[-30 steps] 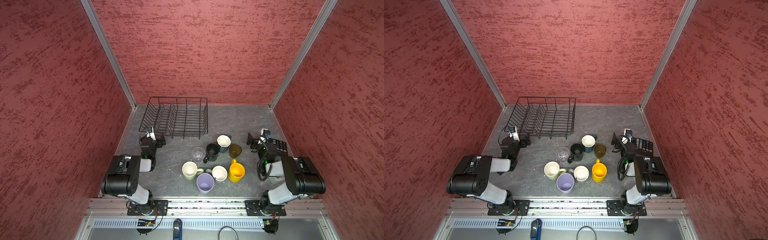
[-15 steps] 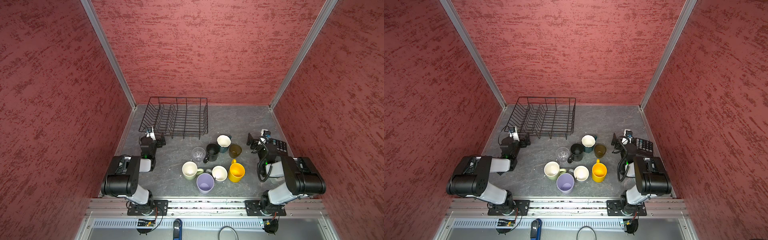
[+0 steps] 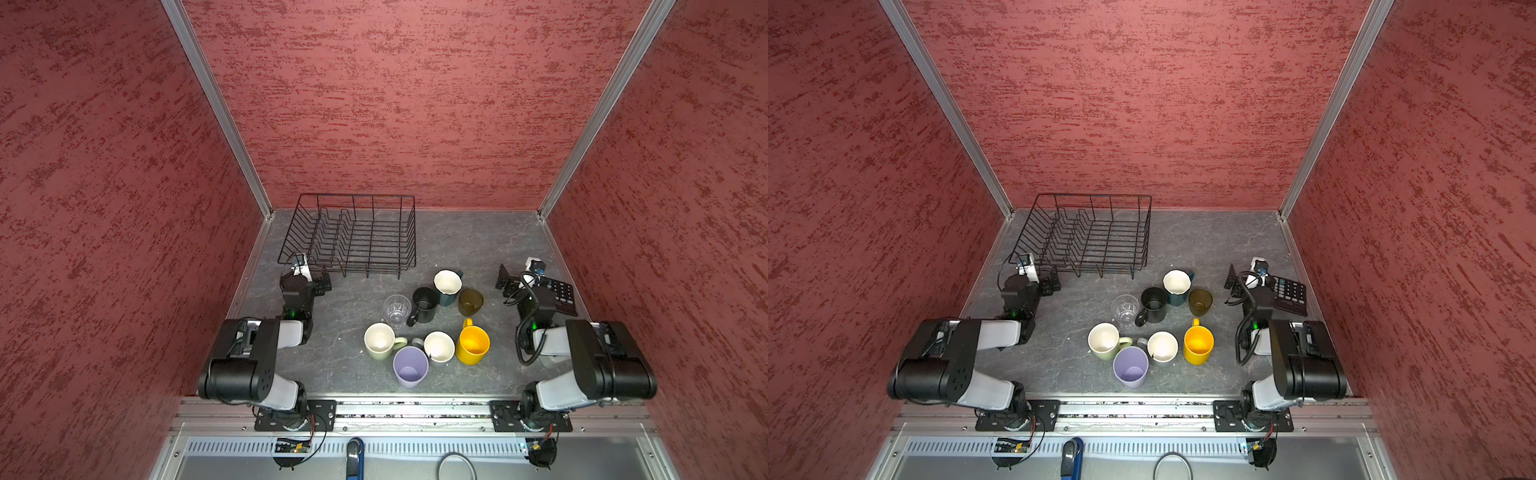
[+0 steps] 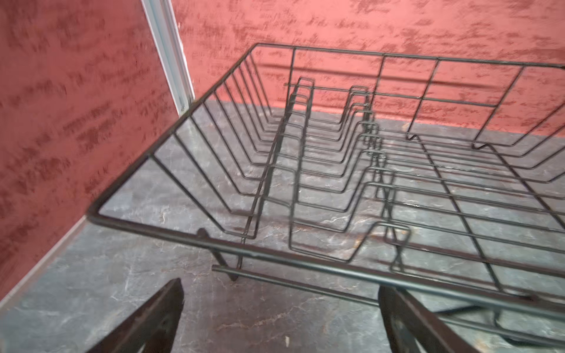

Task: Load cups into a dish rack
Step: Pick up the cup from the center of the table.

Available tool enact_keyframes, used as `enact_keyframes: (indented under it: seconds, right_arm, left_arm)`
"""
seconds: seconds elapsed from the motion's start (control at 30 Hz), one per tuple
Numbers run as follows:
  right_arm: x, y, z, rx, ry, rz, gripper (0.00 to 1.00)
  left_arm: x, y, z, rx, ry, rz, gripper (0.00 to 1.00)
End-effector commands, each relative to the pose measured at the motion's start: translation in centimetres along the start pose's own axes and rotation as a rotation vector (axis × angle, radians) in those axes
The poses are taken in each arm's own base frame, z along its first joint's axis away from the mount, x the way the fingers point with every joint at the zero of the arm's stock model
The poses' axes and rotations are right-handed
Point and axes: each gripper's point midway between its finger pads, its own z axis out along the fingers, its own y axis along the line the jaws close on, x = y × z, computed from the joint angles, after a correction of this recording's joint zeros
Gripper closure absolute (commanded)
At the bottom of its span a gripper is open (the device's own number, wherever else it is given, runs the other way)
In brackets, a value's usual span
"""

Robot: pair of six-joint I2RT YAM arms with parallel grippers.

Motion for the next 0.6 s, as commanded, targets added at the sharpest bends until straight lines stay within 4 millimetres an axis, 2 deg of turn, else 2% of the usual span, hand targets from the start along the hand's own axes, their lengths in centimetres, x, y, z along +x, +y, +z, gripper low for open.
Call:
enact_keyframes:
  seconds: [0.0, 0.03, 0.1, 0.2, 0.3, 0.37, 0.47, 0.57]
  right_arm:
    - [-5.2, -1.9, 0.4, 0.148, 0.001, 0.094, 0.01]
    - [-7.0, -1.3, 0.4, 0.121, -0.009, 0.126, 0.01]
    - [-10.4, 0.1, 0.2, 0.057, -0.026, 0.3, 0.01]
    - [-12.8, 3.6, -0.5, -0.129, 0.016, 0.393, 0.01]
    - [-12.2, 4.9, -0.7, -0.211, 0.043, 0.431, 0.01]
    - [-11.2, 5.3, -0.2, -0.2, 0.151, 0.426, 0.06]
    - [-9.2, 5.4, -0.3, -0.152, 0.359, 0.394, 0.09]
    - [-7.2, 5.1, -1.7, -0.106, 0.544, 0.35, 0.11]
  left_arm:
    - [-6.0, -0.2, -1.6, -0.044, -0.063, -0.005, 0.0]
    - [-6.9, 0.5, -2.2, -0.076, -0.037, -0.045, 0.0]
    - [-9.0, 2.2, -3.8, -0.111, 0.036, -0.203, 0.0]
    - [-11.5, 2.4, -6.1, -0.013, 0.06, -0.349, 0.01]
    - [-14.3, 2.6, -8.2, 0.089, -0.037, -0.415, 0.0]
    - [-15.8, 2.8, -9.1, 0.121, -0.079, -0.427, 0.0]
    - [-17.3, 2.9, -9.5, 0.126, -0.088, -0.411, 0.0]
    - [-18.7, 2.3, -9.4, 0.164, -0.113, -0.396, 0.0]
